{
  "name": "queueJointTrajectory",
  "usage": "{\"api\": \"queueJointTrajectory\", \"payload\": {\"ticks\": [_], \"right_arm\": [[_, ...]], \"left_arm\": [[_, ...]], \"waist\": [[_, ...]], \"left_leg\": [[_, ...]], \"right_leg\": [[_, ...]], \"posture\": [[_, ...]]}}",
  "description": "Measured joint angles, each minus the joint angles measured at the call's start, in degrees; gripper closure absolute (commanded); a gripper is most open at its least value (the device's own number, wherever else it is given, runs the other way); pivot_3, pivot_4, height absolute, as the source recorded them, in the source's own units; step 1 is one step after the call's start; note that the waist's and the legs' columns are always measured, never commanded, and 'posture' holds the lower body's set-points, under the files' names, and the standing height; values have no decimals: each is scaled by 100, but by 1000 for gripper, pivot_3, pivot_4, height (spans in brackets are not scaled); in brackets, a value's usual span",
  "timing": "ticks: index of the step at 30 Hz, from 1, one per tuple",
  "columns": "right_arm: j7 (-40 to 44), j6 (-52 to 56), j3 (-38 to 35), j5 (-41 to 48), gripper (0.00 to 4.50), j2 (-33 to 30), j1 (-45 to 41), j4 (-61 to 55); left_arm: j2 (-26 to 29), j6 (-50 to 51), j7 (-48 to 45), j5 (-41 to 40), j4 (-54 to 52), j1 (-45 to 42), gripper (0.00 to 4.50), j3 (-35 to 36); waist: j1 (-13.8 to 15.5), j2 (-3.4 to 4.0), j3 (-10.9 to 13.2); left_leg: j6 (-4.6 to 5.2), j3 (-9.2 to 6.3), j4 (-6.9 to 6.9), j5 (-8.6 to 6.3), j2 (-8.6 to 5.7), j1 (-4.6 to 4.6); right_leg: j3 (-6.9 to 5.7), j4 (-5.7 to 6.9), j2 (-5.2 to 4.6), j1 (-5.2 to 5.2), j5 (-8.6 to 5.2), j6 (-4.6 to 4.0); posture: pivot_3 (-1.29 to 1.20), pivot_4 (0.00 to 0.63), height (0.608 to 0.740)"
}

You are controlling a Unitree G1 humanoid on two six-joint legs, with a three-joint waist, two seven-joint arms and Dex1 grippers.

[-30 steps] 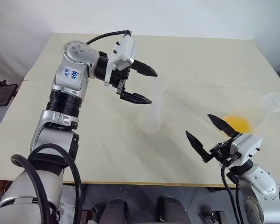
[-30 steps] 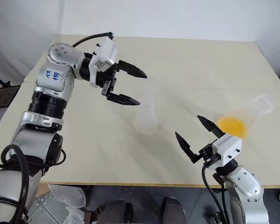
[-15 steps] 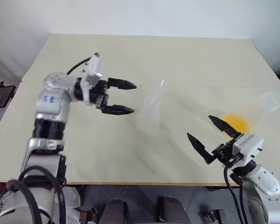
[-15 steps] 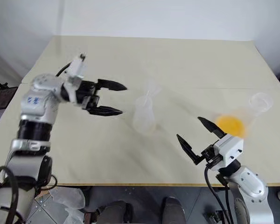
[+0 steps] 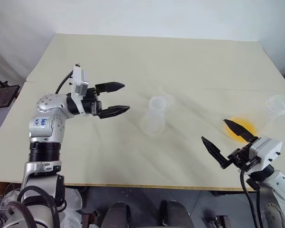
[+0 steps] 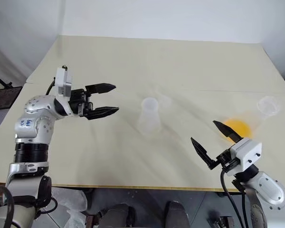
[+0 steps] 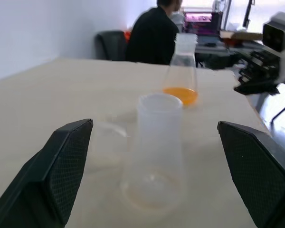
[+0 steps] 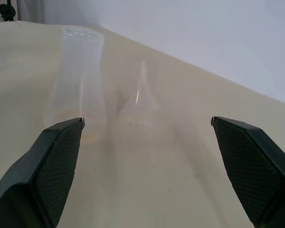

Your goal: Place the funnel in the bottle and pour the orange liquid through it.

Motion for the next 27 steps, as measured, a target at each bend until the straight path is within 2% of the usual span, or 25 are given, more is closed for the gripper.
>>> {"api": "queueJointTrajectory", "payload": {"ticks": [5,13,21,27], "right_arm": [[-1,3,-1,-9,0,0,65,-3],[-49,5,-25,-20,0,1,269,-110],[-172,3,-33,-56,0,60,370,-303],[-194,190,50,52,0,54,28,-296]], "left_arm": [[-39,-396,49,71,428,-294,41,-21],[51,-957,286,457,1290,-189,41,-97],[300,-1302,989,440,1125,1055,41,548],[286,-1275,1587,161,523,2176,41,1215]], "waist": [[-12,1,0],[-26,1,0],[-17,1,-1],[-25,2,-1]], "left_leg": [[0,13,0,0,-1,1],[0,39,-1,0,3,2],[0,9,-1,0,4,3],[0,-4,-1,0,5,7]], "right_leg": [[-2,2,1,0,0,0],[-2,2,2,-4,0,0],[2,2,0,-3,0,0],[4,4,-1,-2,0,0]], "posture": [[0,150,740],[0,150,740],[0,150,740],[0,150,740]]}}
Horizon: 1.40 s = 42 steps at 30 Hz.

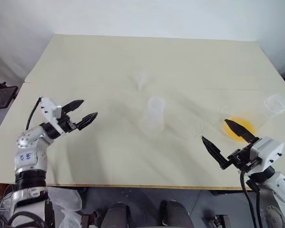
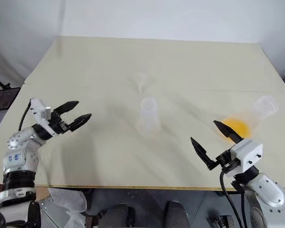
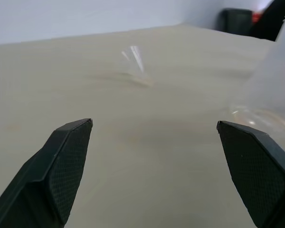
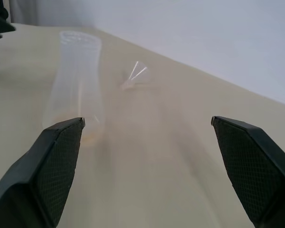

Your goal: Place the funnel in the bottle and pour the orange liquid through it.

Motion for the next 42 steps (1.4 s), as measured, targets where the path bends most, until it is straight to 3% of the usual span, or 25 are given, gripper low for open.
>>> {"api": "queueJointTrajectory", "payload": {"ticks": [7,13,20,26,35,42], "right_arm": [[134,193,152,38,0,-71,-382,59],[201,293,175,66,0,-80,-499,149],[209,355,288,24,0,-133,-554,106],[85,410,326,-65,0,-142,-456,-26],[-90,409,361,-173,0,-43,-225,-262],[-150,406,355,-187,0,-43,-186,-329]], "left_arm": [[-15,73,438,-78,-407,510,41,238],[-188,85,578,-34,-293,-71,41,-70],[-673,-60,493,745,1627,-2087,41,-1137],[-1184,-634,734,1403,3230,-3042,41,-1637],[-1694,-1263,1125,1670,4447,-3753,41,-1654],[-1576,-1462,985,1759,4625,-3784,41,-1627]], "waist": [[40,-1,-1],[61,-2,-1],[84,-5,-2],[11,-6,-2],[16,-7,-2],[10,-7,-2]], "left_leg": [[0,1,2,0,-5,0],[0,15,9,0,-6,-2],[1,48,8,0,-13,-6],[1,59,-11,0,-8,-5],[1,62,-8,0,-9,-5],[1,62,-8,0,-8,-5]], "right_leg": [[2,0,-2,4,0,0],[-5,0,-2,8,0,0],[-13,-2,-1,5,0,0],[-19,-3,-1,-6,0,0],[-16,-3,-3,-6,0,1],[-17,-2,-2,-7,0,0]], "posture": [[0,150,740],[0,150,740],[0,150,740],[0,150,740],[0,150,740],[0,150,740]]}}
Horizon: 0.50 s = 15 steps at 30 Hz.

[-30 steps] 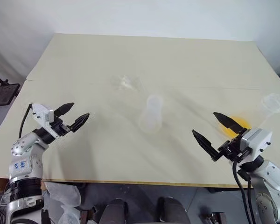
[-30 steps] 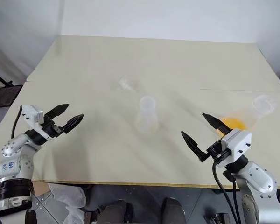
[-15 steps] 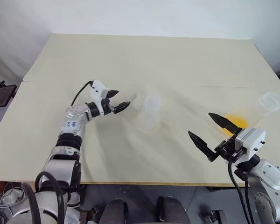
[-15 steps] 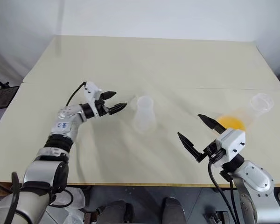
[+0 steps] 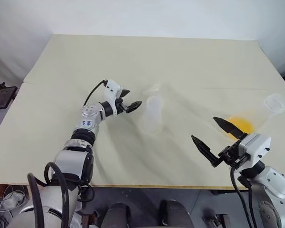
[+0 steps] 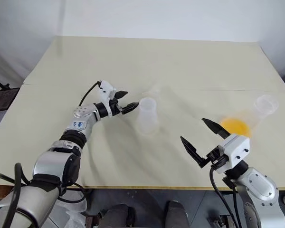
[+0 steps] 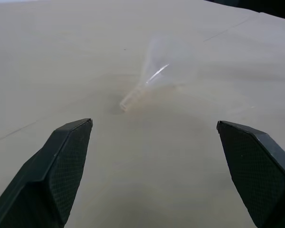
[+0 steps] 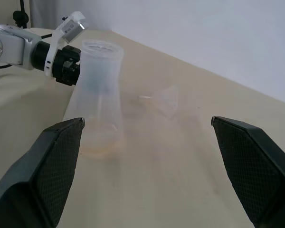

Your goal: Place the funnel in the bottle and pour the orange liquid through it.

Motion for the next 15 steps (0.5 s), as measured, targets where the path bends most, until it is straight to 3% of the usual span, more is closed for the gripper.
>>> {"api": "queueJointTrajectory", "payload": {"ticks": [15], "right_arm": [[-11,-1,25,-75,0,8,-98,2]], "left_arm": [[264,-293,-108,-290,10,106,41,753]], "waist": [[2,0,0]], "left_leg": [[0,-2,2,0,0,-2]], "right_leg": [[0,0,-1,0,0,0]], "posture": [[0,150,740]]}}
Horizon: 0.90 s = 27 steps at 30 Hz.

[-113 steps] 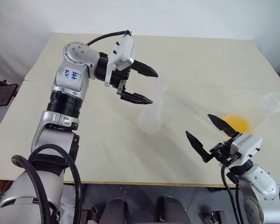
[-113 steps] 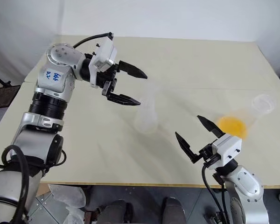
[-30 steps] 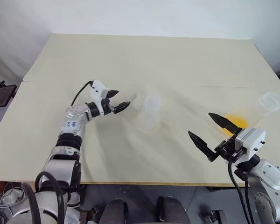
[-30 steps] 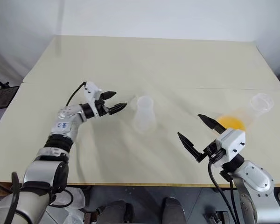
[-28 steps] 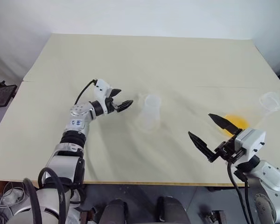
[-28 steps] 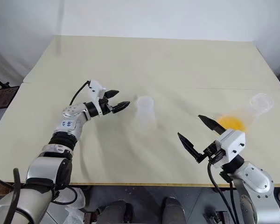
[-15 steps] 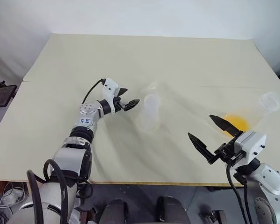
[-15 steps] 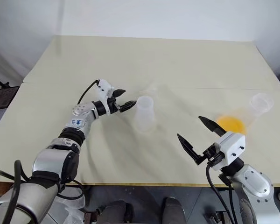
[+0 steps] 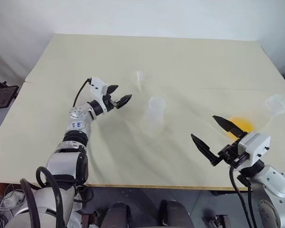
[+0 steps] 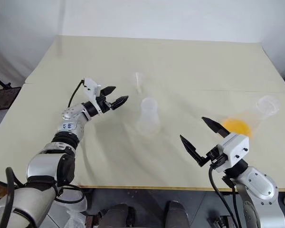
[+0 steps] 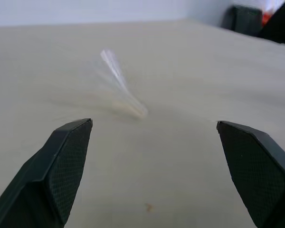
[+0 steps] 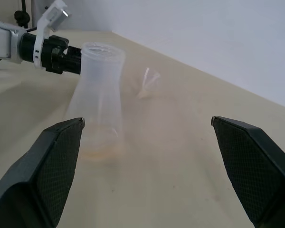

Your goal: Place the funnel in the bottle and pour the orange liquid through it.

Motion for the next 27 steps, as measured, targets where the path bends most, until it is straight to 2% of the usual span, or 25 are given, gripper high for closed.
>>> {"api": "queueJointTrajectory", "payload": {"ticks": [6,14,19,27], "right_arm": [[0,-6,23,-35,0,56,0,1],[-10,-19,105,-83,0,139,6,1],[-33,-24,104,-105,0,175,39,0],[-38,-28,104,-113,0,180,38,0]], "left_arm": [[226,-83,-131,96,215,-278,41,-44],[-140,469,-336,436,473,-278,41,-393],[-250,485,-417,453,490,-275,41,-348],[-223,492,-511,455,488,-203,41,-339]], "waist": [[13,0,0],[-1,0,0],[-3,0,0],[-3,0,0]], "left_leg": [[0,0,0,0,-3,1],[0,1,0,0,-2,0],[0,2,0,0,0,1],[0,1,0,0,-1,1]], "right_leg": [[-1,1,0,1,0,0],[-1,1,0,1,0,0],[0,1,0,0,0,0],[0,2,0,0,0,0]], "posture": [[0,150,740],[0,150,740],[0,150,740],[0,150,740]]}}
